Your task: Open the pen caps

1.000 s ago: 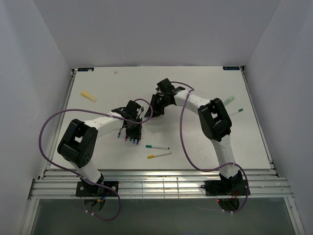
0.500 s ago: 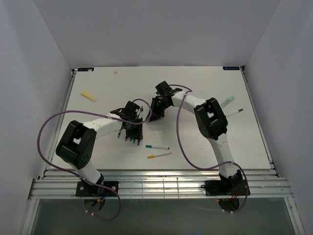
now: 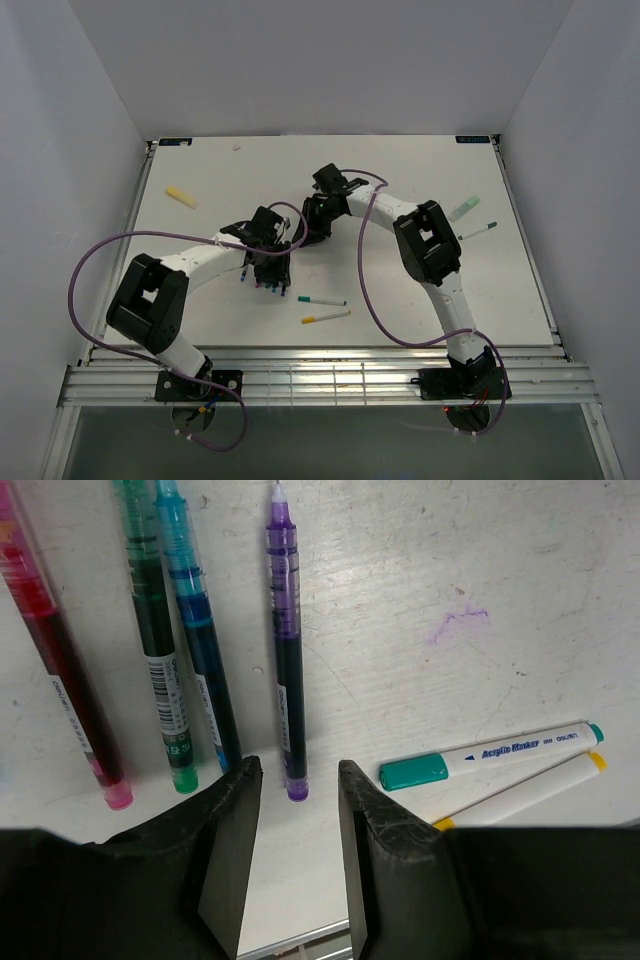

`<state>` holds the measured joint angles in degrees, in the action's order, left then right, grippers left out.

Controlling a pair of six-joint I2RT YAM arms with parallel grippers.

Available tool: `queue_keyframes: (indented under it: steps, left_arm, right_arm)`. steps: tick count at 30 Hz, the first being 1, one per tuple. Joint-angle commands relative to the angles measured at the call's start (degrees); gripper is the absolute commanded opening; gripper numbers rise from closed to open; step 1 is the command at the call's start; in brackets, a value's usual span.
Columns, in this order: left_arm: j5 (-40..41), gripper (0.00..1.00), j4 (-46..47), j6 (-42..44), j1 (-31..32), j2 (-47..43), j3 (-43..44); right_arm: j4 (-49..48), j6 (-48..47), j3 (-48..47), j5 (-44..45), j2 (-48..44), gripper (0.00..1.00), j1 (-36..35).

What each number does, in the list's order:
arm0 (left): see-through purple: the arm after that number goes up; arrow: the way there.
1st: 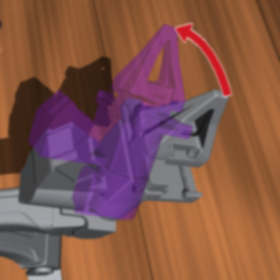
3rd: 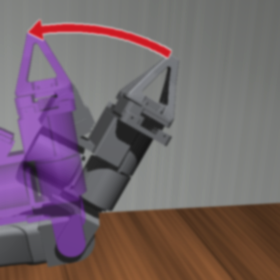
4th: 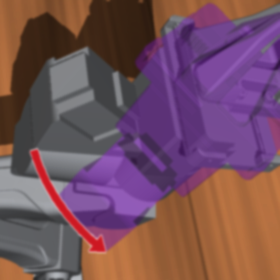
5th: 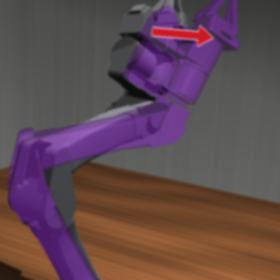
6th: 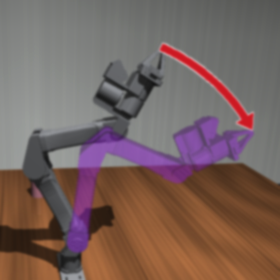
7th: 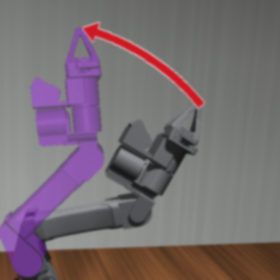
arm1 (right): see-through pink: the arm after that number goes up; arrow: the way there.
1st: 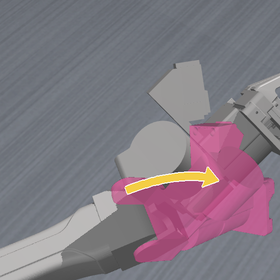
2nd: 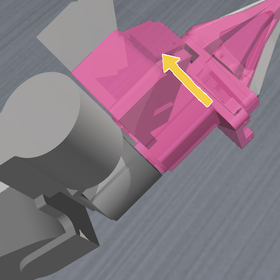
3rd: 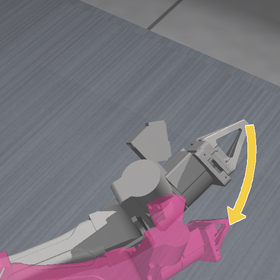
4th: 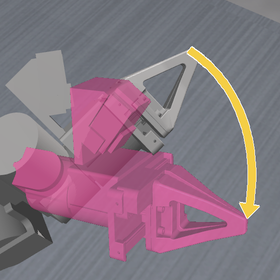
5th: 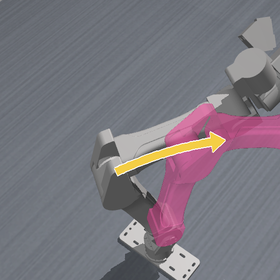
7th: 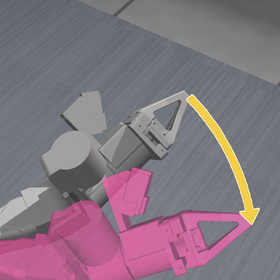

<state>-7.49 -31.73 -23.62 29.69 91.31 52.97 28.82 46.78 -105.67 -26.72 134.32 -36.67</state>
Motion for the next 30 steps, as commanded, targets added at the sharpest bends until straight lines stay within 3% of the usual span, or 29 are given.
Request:
queue_keyframes:
  steps: [1,8,13,19,20,23,27,30]
  left_arm:
    - [-0.2,0.48,-1.4,0.0,-0.2,-3.9,1.4]
    - [-0.5,0.49,-3.1,-1.2,-0.2,-7.2,4.6]
    - [2.0,0.51,-4.8,-5.7,-0.9,-10.4,8.2]
    - [12.3,0.56,-9.1,-13.6,-9.4,-8.3,16.9]
    - [12.9,0.57,-9.5,-13.6,-12.6,-6.0,18.6]
    - [15.5,0.71,-15.6,-14.9,-17.6,-0.3,28.6]
    - [20.5,0.84,-21.7,-15.1,-22.5,10.3,40.0]
    - [24.2,0.92,-23.6,-17.3,-26.3,13.5,46.9]
  right_arm:
    - [-0.1,-1.1,-2.5,0.1,0.1,0.36,-0.2]
    - [2.0,-2.5,-2.5,1.9,-2.8,0.39,-0.2]
    - [7.6,-6.6,-1.4,5.5,-12.7,0.4,-0.2]
    - [14.3,-16.5,12.2,6.5,-28.4,0.43,-0.2]
    - [14.3,-18.4,16.9,6.6,-30.3,0.48,-0.2]
    - [13.7,-20.9,22.6,3.9,-37.1,0.61,-0.2]
    - [8.4,-20.4,33.7,0.2,-45.3,0.67,-0.2]
    - [8.2,-20.9,37.1,-1.8,-48.6,0.68,-0.2]
